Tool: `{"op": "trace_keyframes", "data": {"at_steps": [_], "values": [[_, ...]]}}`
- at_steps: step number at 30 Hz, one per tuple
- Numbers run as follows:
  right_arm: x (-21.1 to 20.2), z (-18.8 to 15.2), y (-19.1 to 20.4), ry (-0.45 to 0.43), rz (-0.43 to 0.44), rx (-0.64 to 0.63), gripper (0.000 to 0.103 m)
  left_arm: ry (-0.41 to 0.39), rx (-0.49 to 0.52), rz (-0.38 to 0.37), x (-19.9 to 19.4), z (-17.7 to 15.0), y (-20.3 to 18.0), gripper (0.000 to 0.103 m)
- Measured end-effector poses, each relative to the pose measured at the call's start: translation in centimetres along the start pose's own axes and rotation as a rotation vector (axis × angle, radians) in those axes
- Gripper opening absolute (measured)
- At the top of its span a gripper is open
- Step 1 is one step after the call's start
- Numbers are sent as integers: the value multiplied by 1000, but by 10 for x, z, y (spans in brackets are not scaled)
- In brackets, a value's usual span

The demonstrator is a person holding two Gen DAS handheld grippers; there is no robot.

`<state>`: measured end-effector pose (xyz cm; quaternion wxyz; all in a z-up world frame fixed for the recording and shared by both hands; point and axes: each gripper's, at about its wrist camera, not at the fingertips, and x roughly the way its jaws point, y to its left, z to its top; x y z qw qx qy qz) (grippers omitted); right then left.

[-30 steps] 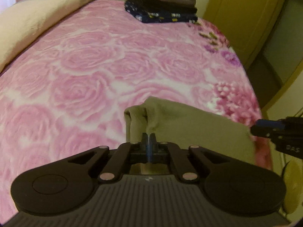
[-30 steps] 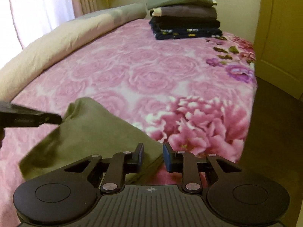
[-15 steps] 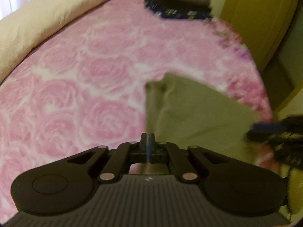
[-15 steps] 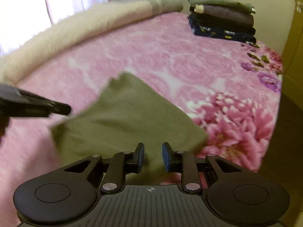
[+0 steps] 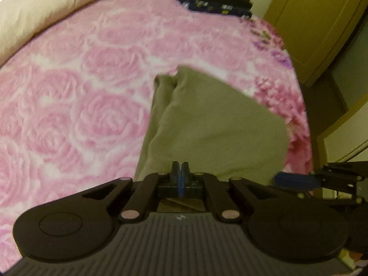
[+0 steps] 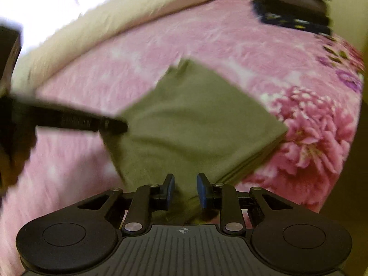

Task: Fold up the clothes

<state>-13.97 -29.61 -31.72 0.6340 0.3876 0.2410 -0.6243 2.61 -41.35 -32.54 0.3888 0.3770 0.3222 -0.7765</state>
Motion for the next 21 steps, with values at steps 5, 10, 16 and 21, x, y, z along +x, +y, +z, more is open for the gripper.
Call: {"op": "trace_keyframes", "data": {"at_steps": [5, 10, 16, 21], "values": [[19, -14, 5, 81, 20, -36, 25, 61, -102, 41, -4, -4, -2, 1], [1, -7, -21, 141, 50, 163, 26, 165, -283, 133, -12, -6, -3, 16], [-22, -8, -72, 168, 95, 539, 79, 285, -414, 199, -20, -11, -12, 27], [-29, -11, -99, 189, 97, 718, 79, 324, -391, 257, -21, -9, -24, 41]]}}
